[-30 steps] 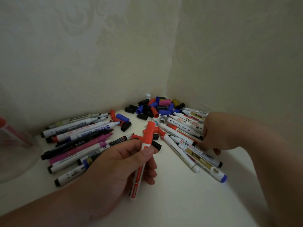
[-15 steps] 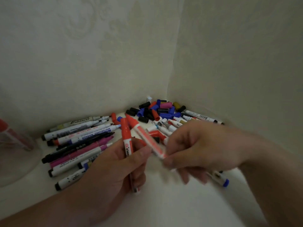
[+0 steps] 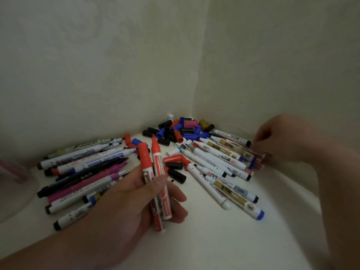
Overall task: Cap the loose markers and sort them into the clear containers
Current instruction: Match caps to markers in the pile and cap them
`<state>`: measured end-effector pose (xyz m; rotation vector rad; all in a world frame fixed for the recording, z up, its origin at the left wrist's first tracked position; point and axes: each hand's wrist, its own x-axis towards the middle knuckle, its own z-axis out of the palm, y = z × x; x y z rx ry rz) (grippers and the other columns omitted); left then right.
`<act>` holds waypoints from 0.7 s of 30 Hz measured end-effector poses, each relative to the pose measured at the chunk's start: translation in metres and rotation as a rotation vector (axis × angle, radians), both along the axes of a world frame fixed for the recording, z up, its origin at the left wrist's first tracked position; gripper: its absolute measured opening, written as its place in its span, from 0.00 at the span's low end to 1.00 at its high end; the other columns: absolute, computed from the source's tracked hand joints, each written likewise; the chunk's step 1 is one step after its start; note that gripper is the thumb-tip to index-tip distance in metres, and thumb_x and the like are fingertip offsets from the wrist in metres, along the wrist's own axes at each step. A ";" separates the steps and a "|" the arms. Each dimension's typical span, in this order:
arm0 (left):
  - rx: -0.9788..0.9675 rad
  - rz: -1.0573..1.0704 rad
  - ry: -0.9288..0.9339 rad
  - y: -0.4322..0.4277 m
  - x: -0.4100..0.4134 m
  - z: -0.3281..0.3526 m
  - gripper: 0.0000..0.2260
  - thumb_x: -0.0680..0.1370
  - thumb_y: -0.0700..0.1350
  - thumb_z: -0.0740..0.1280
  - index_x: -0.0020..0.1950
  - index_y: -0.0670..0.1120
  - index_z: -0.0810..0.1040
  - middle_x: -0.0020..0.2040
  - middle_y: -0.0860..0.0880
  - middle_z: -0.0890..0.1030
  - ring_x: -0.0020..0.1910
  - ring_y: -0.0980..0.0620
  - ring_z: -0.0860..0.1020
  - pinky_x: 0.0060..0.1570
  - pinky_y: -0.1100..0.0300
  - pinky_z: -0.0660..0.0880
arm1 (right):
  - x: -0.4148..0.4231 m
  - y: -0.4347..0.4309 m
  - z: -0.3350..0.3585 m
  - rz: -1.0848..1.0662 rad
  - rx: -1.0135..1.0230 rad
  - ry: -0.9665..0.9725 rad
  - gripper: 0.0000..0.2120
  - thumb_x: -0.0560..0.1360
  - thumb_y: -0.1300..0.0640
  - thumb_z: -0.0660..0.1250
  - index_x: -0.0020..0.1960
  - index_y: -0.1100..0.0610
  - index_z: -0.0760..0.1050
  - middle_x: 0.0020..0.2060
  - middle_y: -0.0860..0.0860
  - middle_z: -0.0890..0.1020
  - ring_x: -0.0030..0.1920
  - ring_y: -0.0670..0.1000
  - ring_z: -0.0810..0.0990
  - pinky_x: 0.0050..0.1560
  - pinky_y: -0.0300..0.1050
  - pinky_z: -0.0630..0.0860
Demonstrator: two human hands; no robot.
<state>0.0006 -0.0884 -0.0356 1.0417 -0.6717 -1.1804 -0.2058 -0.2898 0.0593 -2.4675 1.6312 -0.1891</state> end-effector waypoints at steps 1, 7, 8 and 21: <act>0.004 0.003 -0.007 0.000 0.000 0.000 0.11 0.74 0.42 0.65 0.53 0.50 0.83 0.43 0.31 0.82 0.35 0.34 0.81 0.36 0.46 0.80 | -0.003 -0.002 -0.001 0.005 0.050 0.088 0.04 0.72 0.50 0.74 0.39 0.48 0.85 0.31 0.43 0.83 0.35 0.44 0.80 0.36 0.40 0.73; 0.037 -0.016 -0.069 -0.002 0.000 -0.001 0.10 0.71 0.37 0.65 0.47 0.43 0.85 0.45 0.35 0.83 0.39 0.38 0.83 0.42 0.45 0.82 | 0.000 0.003 -0.007 0.010 0.303 0.317 0.07 0.72 0.51 0.71 0.41 0.51 0.87 0.32 0.47 0.86 0.25 0.45 0.76 0.37 0.38 0.78; 0.042 -0.021 -0.077 -0.002 0.000 -0.002 0.10 0.70 0.37 0.65 0.45 0.42 0.86 0.45 0.36 0.84 0.40 0.38 0.84 0.42 0.45 0.82 | 0.001 0.003 -0.010 0.006 0.308 0.341 0.08 0.72 0.50 0.71 0.40 0.52 0.87 0.32 0.47 0.86 0.26 0.45 0.77 0.38 0.38 0.78; 0.054 -0.046 -0.107 0.000 0.002 -0.003 0.09 0.70 0.38 0.68 0.47 0.45 0.86 0.42 0.37 0.83 0.39 0.40 0.83 0.47 0.42 0.80 | 0.012 0.016 -0.008 -0.010 0.250 0.265 0.13 0.72 0.47 0.72 0.35 0.55 0.86 0.29 0.47 0.85 0.25 0.43 0.78 0.37 0.38 0.77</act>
